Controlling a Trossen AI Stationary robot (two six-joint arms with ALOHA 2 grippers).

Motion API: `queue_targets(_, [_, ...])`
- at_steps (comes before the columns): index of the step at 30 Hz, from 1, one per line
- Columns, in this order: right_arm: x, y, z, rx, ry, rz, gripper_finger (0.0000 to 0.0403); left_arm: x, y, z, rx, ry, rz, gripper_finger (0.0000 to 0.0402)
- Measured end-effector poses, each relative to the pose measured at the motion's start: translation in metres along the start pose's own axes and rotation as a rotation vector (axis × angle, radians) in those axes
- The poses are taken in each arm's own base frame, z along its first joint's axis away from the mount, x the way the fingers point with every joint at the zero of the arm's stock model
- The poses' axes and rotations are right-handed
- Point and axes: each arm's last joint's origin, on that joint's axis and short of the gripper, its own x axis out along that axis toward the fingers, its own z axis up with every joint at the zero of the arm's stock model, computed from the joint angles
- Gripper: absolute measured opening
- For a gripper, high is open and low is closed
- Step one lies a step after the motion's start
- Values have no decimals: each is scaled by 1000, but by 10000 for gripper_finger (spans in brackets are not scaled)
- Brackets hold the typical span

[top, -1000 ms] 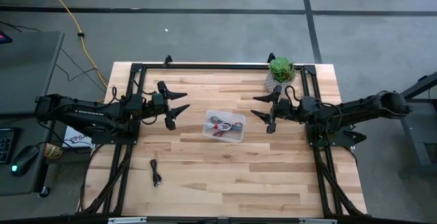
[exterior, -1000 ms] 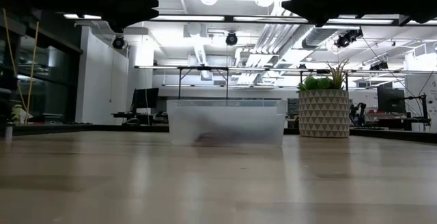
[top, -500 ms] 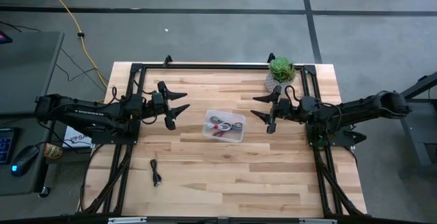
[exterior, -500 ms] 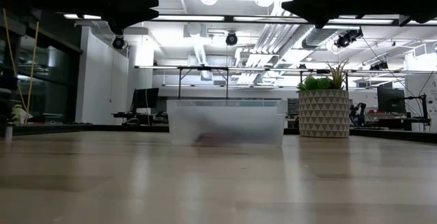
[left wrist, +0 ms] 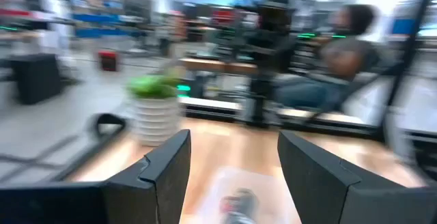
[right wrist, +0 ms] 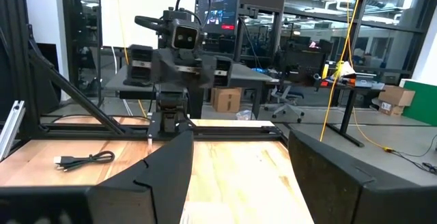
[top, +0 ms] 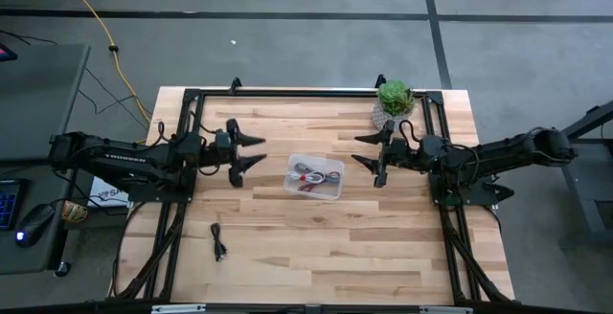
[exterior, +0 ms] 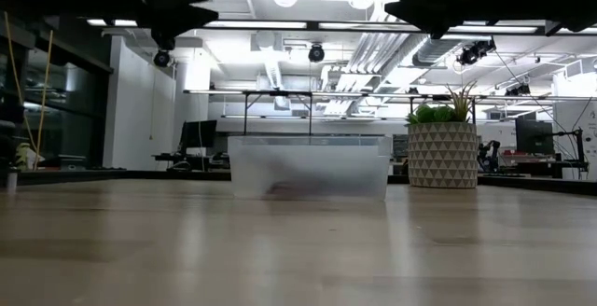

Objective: Pick and place USB-C Cables
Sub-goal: Put the black charger cable into the transparent bin

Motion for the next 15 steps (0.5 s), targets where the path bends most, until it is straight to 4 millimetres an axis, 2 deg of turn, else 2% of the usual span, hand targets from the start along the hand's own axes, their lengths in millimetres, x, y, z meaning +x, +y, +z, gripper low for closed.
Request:
queue_targets(5, [0, 0, 0, -1, 0, 0, 232, 1, -9, 5, -20, 50, -174, 200])
queue_targets(12, [0, 0, 0, -3, 2, 0, 232, 0, -38, 17, 38, 452, -287, 200])
queue_targets(15, [0, 0, -1, -5, 9, 1, 232, -6, -53, 19, 70, 567, -361, 200])
